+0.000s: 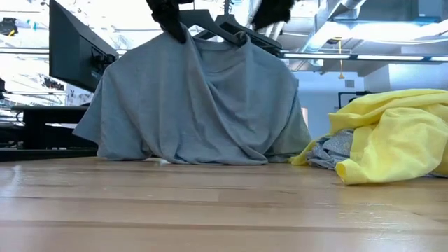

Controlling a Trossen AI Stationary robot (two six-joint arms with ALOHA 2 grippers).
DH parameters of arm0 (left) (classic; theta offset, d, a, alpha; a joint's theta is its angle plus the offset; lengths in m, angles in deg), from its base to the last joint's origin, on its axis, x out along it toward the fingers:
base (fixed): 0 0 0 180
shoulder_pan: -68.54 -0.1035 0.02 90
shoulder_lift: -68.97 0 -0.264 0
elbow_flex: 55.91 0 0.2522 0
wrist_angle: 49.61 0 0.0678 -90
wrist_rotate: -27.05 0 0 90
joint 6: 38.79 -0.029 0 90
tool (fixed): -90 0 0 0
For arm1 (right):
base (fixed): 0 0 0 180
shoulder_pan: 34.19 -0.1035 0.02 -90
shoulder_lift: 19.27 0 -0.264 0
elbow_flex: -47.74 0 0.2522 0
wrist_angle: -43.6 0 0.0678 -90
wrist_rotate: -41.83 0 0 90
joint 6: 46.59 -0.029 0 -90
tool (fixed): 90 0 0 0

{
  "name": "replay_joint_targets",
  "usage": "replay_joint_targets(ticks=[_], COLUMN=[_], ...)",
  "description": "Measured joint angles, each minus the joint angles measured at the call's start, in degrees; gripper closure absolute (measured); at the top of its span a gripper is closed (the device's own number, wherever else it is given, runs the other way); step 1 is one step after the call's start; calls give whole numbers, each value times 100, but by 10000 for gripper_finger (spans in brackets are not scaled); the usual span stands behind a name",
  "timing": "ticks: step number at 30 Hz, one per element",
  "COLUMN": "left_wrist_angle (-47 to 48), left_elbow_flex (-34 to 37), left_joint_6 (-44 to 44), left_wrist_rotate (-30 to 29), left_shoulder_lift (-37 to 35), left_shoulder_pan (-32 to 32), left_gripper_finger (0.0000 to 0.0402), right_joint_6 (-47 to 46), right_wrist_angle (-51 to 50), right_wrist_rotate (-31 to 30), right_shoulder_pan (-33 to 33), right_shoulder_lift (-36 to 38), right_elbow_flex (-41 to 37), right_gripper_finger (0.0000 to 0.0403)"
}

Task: Hang clothes
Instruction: Hang the gray shirt on the black hanger

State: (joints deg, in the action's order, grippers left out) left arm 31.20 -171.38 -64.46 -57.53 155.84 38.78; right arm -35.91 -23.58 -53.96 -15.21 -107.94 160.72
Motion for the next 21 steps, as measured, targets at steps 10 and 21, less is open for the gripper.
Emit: replay_joint_targets(ticks=[10, 21], left_wrist_angle=[35, 157], left_elbow_flex=[0, 0], left_joint_6=[-6, -74], left_wrist_rotate=[67, 203], left_shoulder_lift=[-2, -3], left_shoulder_pan=[12, 48], left_gripper_finger=[374, 374], right_joint_6=[547, 1153], right_wrist_angle=[-630, 43], right_wrist_rotate=[889, 1480], right_shoulder_pan=[571, 481], right_shoulder_lift=[-138, -727], right_elbow_flex=[11, 76], right_gripper_finger=[215, 320])
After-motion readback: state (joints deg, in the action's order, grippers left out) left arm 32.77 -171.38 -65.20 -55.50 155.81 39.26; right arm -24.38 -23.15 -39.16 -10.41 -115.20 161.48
